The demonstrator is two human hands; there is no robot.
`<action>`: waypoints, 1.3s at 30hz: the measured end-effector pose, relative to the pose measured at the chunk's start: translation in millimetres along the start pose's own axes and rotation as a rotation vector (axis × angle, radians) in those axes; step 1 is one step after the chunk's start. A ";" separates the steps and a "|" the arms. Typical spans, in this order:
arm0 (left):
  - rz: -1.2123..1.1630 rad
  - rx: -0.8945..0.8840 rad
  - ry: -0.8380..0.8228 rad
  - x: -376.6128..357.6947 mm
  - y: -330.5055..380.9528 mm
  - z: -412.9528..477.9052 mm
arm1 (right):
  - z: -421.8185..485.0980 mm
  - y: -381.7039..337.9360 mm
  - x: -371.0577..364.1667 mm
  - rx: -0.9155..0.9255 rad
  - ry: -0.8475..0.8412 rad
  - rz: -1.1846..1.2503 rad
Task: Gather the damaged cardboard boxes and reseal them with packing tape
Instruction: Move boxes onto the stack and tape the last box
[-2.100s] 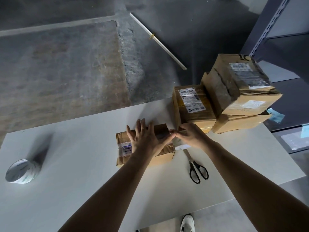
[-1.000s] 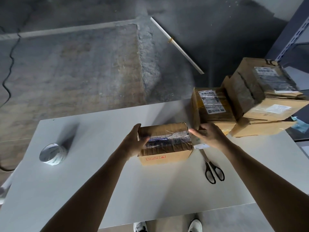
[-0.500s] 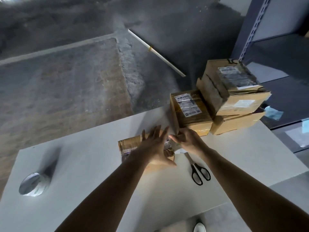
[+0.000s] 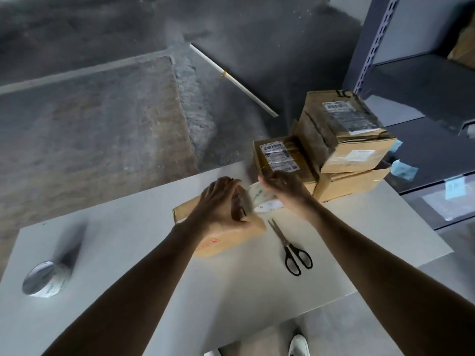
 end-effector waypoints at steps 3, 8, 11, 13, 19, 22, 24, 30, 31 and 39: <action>-0.163 0.003 0.116 21.8 -5.1 -16.0 | -2.4 -38.9 -5.3 0.049 -0.040 0.091; -0.388 -0.075 0.323 38.3 -10.2 -48.1 | -8.6 -87.7 -20.1 0.081 -0.132 0.078; -0.479 -0.016 0.305 29.8 -21.4 -67.1 | -13.4 -109.3 -41.7 0.109 -0.204 -0.008; -0.515 0.064 0.264 21.9 -34.9 -76.1 | -14.8 -113.9 -56.0 0.106 -0.209 -0.011; -0.846 0.265 0.047 14.8 -63.8 -103.7 | -13.8 -120.6 -101.3 0.091 -0.285 -0.014; -1.182 0.415 0.227 19.9 -76.5 -111.3 | -13.4 -118.7 -121.8 0.074 -0.316 -0.066; -1.210 0.553 0.346 18.6 -84.8 -110.0 | -13.0 -117.6 -129.2 0.067 -0.310 -0.095; -1.239 0.759 0.451 3.3 -102.5 -102.9 | -10.4 -113.9 -134.3 0.019 -0.278 0.006; -1.212 0.748 0.441 1.6 -104.6 -100.0 | -9.7 -113.2 -135.3 0.027 -0.288 0.009; -0.917 0.747 0.400 -5.3 -127.2 -91.6 | -2.0 -101.2 -141.2 -0.006 -0.257 0.005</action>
Point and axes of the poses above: each hand's wrist, its own z-axis towards the middle knuckle, its own x-axis out of the back of the hand, y = z × x, the point moved 10 cm from there along z, towards the middle knuckle, and after that the axes turned 2 degrees about y, right-handed, at the moved point
